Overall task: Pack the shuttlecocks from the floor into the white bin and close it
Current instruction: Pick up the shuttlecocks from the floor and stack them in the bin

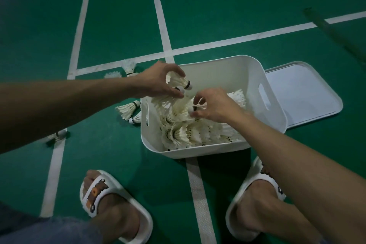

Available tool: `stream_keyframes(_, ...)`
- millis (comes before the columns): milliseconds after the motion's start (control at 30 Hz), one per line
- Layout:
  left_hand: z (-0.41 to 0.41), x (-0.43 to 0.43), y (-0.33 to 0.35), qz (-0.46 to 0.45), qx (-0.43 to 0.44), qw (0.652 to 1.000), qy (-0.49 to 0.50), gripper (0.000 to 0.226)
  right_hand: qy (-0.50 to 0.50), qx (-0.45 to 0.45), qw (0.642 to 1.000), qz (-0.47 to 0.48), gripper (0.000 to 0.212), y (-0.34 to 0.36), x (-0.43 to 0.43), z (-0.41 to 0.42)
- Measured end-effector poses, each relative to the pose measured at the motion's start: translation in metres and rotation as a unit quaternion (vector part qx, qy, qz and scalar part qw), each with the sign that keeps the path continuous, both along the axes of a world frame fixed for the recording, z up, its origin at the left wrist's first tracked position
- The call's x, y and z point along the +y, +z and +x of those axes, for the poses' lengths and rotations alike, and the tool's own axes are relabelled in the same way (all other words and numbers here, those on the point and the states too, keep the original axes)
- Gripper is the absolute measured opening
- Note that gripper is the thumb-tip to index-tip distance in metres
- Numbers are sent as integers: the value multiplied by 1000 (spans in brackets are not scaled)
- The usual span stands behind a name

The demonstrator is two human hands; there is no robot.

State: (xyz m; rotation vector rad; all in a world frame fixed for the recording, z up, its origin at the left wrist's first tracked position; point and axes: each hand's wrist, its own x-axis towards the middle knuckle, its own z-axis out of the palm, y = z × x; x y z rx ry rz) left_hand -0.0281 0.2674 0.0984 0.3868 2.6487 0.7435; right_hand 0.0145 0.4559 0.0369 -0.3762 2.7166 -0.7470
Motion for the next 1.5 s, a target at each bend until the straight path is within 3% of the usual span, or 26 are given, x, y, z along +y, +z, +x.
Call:
stream_keyframes(100, 1, -1, -3, -2, -18, 1000, -6, 51, 71, -12, 995, 62, 54, -4, 7, 0)
stream_keyframes(233, 1, -1, -5, -2, -36, 999, 0, 52, 56, -48, 996, 55, 89, -1, 19, -2)
stream_keyframes(433, 4, 0, -9, -18, -21, 1000, -9, 53, 7, -29, 999, 30, 72, 0, 23, -10)
stream_keyframes(667, 4, -7, -8, 3, -35, 999, 5, 52, 42, -8, 999, 24, 79, -2, 0, -7)
stream_keyframes(1033, 1, -25, 4, 39, -31, 998, 43, 51, 61, -48, 997, -25, 89, -2, -5, -4)
stream_keyframes(1333, 6, -28, 2, 37, -11, 998, 46, 51, 62, -66, 995, -42, 84, -9, -9, 0)
stream_keyframes(1500, 5, -31, 3, 32, -2, 998, 47, 50, 51, -11, 998, -17, 56, -14, -18, 1)
